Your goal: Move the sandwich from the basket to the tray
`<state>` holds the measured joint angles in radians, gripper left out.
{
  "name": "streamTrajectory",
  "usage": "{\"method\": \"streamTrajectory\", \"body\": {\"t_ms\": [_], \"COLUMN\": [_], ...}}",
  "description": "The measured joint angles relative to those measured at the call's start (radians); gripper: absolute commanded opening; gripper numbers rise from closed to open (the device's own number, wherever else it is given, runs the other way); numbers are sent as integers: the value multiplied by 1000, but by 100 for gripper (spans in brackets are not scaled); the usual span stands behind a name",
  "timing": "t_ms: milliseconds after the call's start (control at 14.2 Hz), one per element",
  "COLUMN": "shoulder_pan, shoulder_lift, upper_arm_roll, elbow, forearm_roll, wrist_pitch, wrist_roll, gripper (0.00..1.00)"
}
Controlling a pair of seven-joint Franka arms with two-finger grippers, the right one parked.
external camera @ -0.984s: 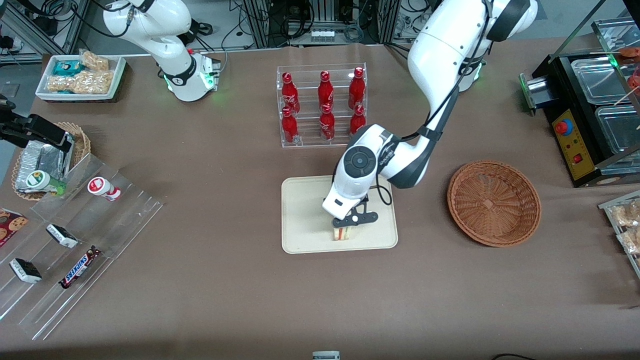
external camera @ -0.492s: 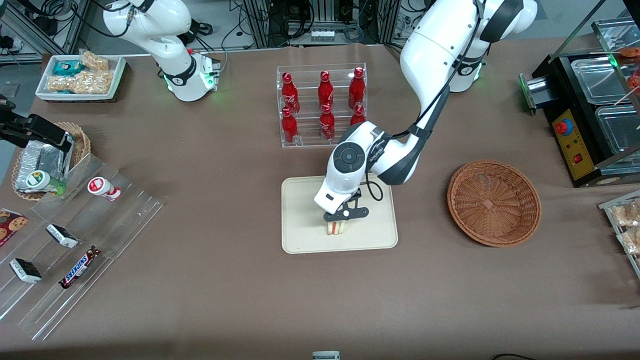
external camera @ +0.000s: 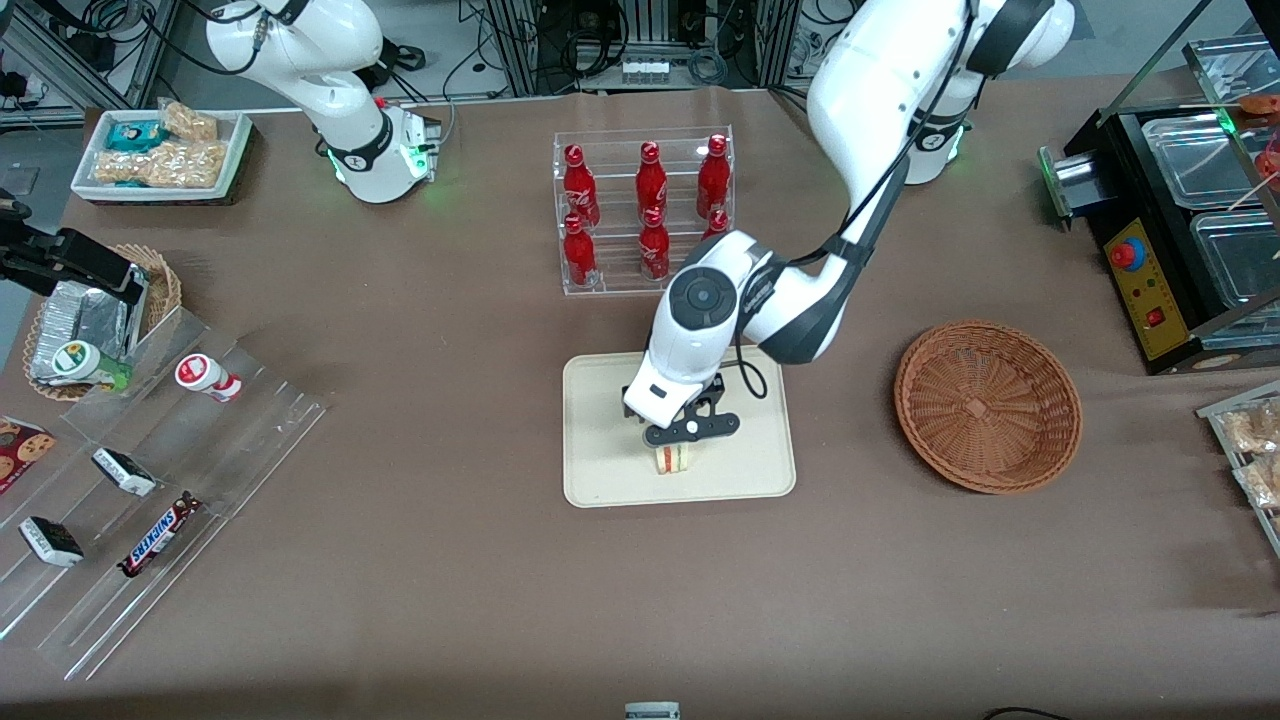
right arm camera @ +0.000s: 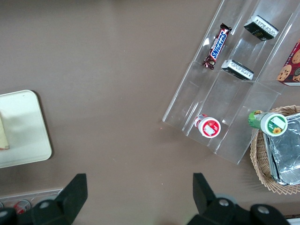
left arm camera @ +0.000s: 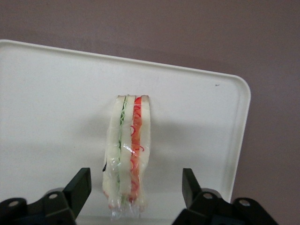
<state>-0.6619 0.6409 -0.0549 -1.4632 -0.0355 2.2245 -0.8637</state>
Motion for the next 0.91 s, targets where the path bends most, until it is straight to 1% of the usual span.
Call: {"method": "streamTrajectory", "body": {"t_ms": [281,352,562,914], "shoulder_pan": [4,22,133,306], "shoulder_lift": [-145,-180,-257,-388], "upper_arm_roll": [10,15,20,24], "elbow": [4,3,-34,-204], "forearm_roll": [33,34,34,34], "wrist_pitch": [-195,-233,-280,-281], "wrist_roll": [-1,-2,46,229], "gripper": [100,100,100,100]}}
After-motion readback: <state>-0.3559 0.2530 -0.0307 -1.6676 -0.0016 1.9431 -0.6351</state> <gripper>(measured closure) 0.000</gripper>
